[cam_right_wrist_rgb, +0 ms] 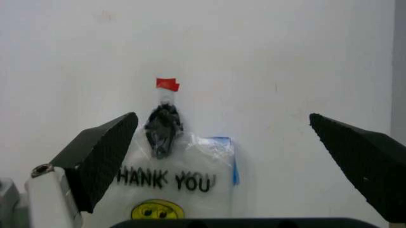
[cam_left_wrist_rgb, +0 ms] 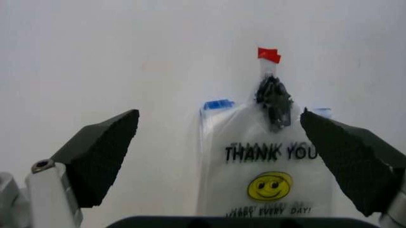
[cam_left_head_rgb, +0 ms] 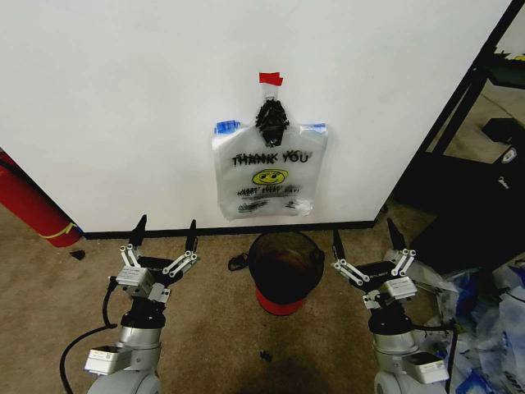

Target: Pick up the garbage bag from the wall and place it over the trash bin.

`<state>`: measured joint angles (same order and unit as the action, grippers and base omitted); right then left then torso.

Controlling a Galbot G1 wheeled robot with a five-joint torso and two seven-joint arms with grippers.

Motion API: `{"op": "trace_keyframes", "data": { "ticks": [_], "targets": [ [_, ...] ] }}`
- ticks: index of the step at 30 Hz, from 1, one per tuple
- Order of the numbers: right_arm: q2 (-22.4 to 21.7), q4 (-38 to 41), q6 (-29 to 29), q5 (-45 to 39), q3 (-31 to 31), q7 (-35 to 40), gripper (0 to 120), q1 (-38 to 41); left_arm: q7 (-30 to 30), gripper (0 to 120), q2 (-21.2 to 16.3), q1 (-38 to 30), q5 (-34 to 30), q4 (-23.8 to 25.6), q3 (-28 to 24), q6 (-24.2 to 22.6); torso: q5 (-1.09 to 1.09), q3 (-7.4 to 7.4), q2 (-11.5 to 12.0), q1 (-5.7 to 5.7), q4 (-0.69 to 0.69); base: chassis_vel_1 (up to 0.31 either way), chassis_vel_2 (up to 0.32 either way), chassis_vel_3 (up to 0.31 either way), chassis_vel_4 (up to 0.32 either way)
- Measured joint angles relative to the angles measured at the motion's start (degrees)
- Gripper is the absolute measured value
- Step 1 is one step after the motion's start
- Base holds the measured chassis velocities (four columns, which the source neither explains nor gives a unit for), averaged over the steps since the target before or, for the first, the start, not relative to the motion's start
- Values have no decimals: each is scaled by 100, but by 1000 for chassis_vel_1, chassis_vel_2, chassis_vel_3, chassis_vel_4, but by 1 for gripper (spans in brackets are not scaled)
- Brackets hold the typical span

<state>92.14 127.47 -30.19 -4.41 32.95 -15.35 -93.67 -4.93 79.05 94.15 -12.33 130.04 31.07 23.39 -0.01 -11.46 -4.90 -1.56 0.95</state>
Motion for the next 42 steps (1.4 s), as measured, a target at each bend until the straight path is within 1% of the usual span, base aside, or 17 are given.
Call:
{"op": "trace_keyframes", "data": {
  "ticks": [4, 8, 16, 22, 26, 27, 29, 30, 31, 32, 33, 34, 35, 36, 39, 40, 42],
  "targets": [
    [0, 33, 47, -115, -96, 47, 100, -146, 3, 100, -103, -24, -160, 6, 51, -8, 1, 0, -1, 0, 0, 0, 0, 0, 0],
    [0, 28, -8, -28, -126, 17, 100, -176, 7, 100, -105, -24, -193, -12, 47, 19, 0, 0, -1, 0, 0, 0, 0, 0, 0],
    [0, -30, -90, -11, -94, -23, 100, -128, 13, 100, 3, -7, -223, -65, 42, 153, 1, 0, -1, 0, 0, 0, 0, 0, 0],
    [0, -72, 49, -71, -73, -17, 100, 48, 13, 100, 129, 85, -149, -91, -43, 257, 0, 0, -1, 0, 1, 0, 0, 0, 0],
    [0, -153, 265, -238, -120, 24, 100, 267, 13, 100, 190, 97, -79, -94, -92, 263, 1, 0, -1, 0, 0, 0, 0, 0, 0],
    [0, -409, 640, -662, -181, 45, 100, 696, 10, 100, 215, 59, 32, -99, -191, 244, 0, 0, -1, -1, 1, 0, 0, 0, 0],
    [0, -820, 1002, -1293, -290, 23, 100, 1193, -44, 100, 158, 7, 116, -151, -270, 211, 2, -1, -1, -1, -1, 0, 0, 0, 0],
    [-1, -960, 1120, -1579, -340, 37, 100, 1351, -64, 100, 114, -29, 135, -189, -311, 188, 1, -1, -1, -2, -2, 0, 0, 0, 0],
    [-1, -960, 1120, -1579, -340, 37, 100, 1351, -64, 100, 114, -29, 135, -189, -311, 188, 1, -1, -1, -2, -2, 0, 0, 0, 0],
    [-1, -1100, 1246, -1887, -402, 84, 100, 1506, -84, 100, 63, -64, 154, -236, -353, 168, 0, -1, -1, -1, 1, 0, 0, 0, 0],
    [-1, -1341, 1521, -2447, -577, 260, 100, 1801, -109, 100, 8, -77, 188, -300, -376, 155, 0, -1, -1, -2, 3, 0, 0, 0, 0],
    [-1, -1542, 1702, -2764, -725, 397, 100, 2019, -119, 100, -18, -74, 204, -337, -364, 153, 0, -1, -1, -1, 1, 0, 0, 0, 0],
    [-1, -1803, 1804, -2977, -860, 432, 100, 2245, -122, 100, -42, -75, 209, -368, -331, 151, 0, -1, -1, -2, 0, 0, 0, 0, 0],
    [-1, -1803, 1804, -2977, -860, 432, 100, 2245, -122, 100, -42, -75, 209, -368, -331, 151, 0, -1, -1, -2, 0, 0, 0, 0, 0],
    [-2, -2458, 1869, -3367, -1130, 308, 100, 2765, -112, 100, -89, -99, 205, -428, -222, 123, 0, -2, 0, -2, -2, 0, 0, 0, 0],
    [-1, -2833, 1896, -3738, -1315, 262, 100, 3108, -97, 100, -96, -106, 204, -450, -177, 107, -1, -2, 0, -2, -1, 0, 0, 0, 0],
    [-1, -3418, 1913, -4161, -1455, 195, 100, 3629, -82, 100, -65, -80, 237, -462, -159, 106, 0, -1, 0, -2, -2, 0, 0, 0, 0]
  ]
}}
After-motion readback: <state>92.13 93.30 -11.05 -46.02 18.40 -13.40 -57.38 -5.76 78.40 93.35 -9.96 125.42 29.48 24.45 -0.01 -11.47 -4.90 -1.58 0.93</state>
